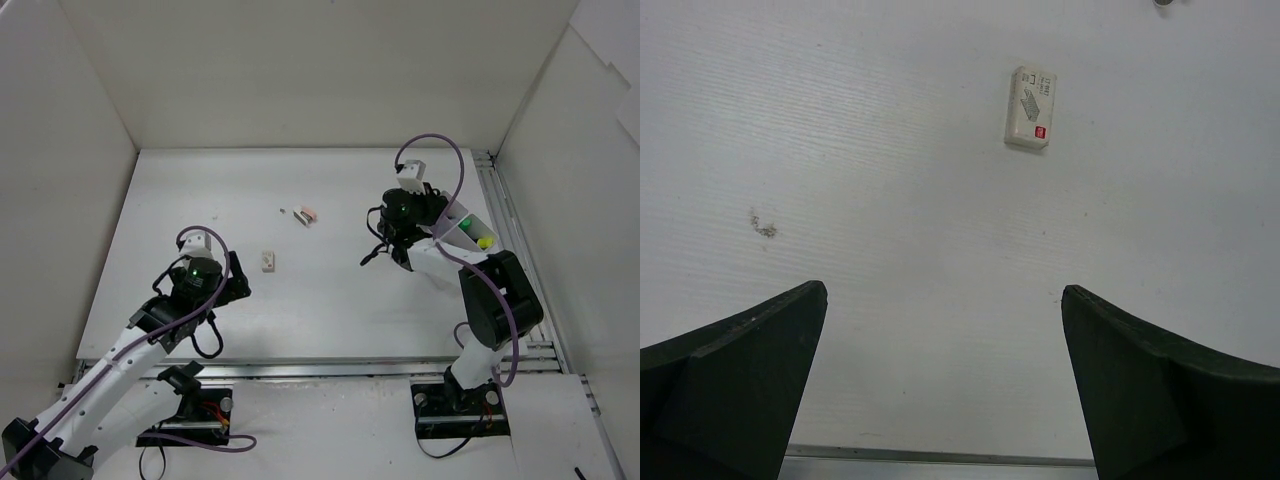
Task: Sort the stationery into containers
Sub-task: Place the scissors in the storage box, then pick up the stationery from the center of the board.
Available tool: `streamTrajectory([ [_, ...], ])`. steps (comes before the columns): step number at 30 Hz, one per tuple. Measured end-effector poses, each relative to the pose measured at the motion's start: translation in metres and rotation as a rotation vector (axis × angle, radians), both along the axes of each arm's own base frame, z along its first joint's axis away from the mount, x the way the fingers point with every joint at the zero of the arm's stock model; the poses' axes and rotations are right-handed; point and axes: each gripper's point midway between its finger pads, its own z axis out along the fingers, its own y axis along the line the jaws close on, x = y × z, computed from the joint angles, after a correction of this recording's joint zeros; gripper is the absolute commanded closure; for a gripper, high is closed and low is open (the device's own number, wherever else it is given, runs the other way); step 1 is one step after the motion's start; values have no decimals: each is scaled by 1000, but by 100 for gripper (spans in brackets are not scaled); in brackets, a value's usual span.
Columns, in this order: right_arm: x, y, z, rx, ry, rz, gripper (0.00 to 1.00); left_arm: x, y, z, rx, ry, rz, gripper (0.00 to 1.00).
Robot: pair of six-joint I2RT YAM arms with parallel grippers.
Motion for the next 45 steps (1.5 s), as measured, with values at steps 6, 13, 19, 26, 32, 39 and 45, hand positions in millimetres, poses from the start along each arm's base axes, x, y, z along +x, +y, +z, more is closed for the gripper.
streamTrajectory([
  [6, -5, 2, 4, -6, -10, -27, 93, 0, 1, 3, -5, -13, 8, 1],
  [13, -10, 19, 1, -20, -2, -15, 85, 0, 2, 0, -1, -7, 8, 1],
  [19, -14, 23, -14, -63, 49, -44, 80, -1, 2, 0, -2, -9, 8, 0],
  [26, -14, 31, -20, -80, 68, -38, 76, -3, 3, 4, -12, -25, 8, 1],
  [32, -15, 49, -16, -81, 63, 14, 56, -3, 3, 6, -15, -31, 8, 1],
  [39, -13, 118, 20, -38, -9, 223, 27, -2, 3, 0, -1, -8, 7, 1],
  [45, 7, 202, 25, 131, 17, 549, 17, 0, 7, -4, 2, 11, 26, 0],
])
